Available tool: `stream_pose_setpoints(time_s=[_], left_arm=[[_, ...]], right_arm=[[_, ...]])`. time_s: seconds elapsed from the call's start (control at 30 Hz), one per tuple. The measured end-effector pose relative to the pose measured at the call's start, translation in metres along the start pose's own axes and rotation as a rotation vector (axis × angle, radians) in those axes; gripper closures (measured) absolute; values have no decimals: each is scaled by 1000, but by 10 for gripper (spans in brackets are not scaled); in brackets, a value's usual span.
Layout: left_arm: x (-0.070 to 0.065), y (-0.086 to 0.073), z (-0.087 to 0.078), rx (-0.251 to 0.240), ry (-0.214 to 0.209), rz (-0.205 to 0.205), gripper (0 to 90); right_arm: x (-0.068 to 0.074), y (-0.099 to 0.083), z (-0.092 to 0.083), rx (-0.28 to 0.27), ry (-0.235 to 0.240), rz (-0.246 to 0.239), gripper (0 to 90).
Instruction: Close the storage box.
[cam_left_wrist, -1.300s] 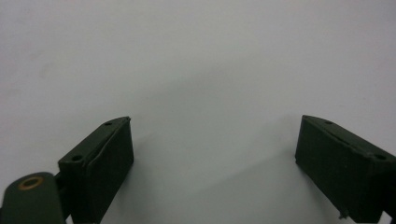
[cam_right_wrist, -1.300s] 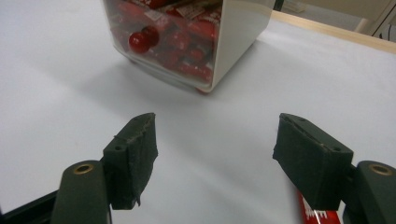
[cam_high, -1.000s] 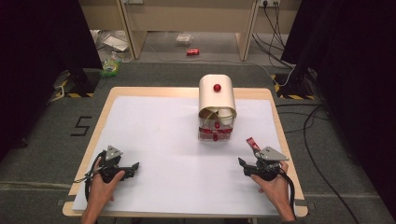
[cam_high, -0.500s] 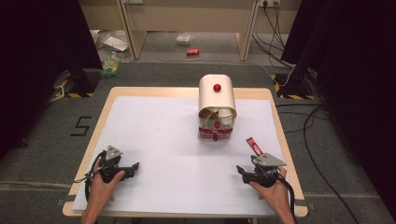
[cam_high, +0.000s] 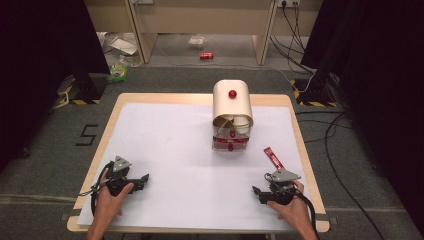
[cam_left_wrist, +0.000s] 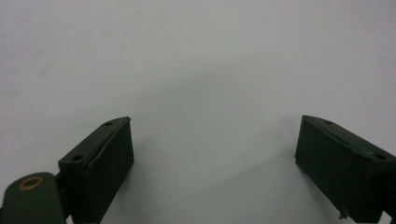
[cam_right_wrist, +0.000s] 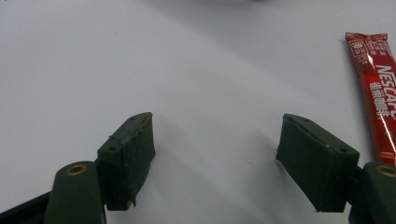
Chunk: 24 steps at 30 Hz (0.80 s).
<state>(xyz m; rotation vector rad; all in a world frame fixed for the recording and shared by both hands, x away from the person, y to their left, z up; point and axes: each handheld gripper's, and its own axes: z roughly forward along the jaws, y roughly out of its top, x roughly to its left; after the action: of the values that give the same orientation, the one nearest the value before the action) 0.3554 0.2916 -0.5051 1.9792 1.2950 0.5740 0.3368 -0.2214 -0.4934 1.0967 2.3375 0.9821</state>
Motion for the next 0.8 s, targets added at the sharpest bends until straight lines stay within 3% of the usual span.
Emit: stream_pose_setpoints(time_s=[0.03, 0.07, 0.8], left_arm=[[0, 0, 0, 0, 0, 0, 108], [0, 0, 0, 0, 0, 0, 107], [0, 0, 0, 0, 1, 2, 108]], right_arm=[[0, 0, 0, 0, 0, 0, 274], [-2, -2, 0, -7, 14, 30, 269], [-3, -2, 1, -6, 22, 36, 262]])
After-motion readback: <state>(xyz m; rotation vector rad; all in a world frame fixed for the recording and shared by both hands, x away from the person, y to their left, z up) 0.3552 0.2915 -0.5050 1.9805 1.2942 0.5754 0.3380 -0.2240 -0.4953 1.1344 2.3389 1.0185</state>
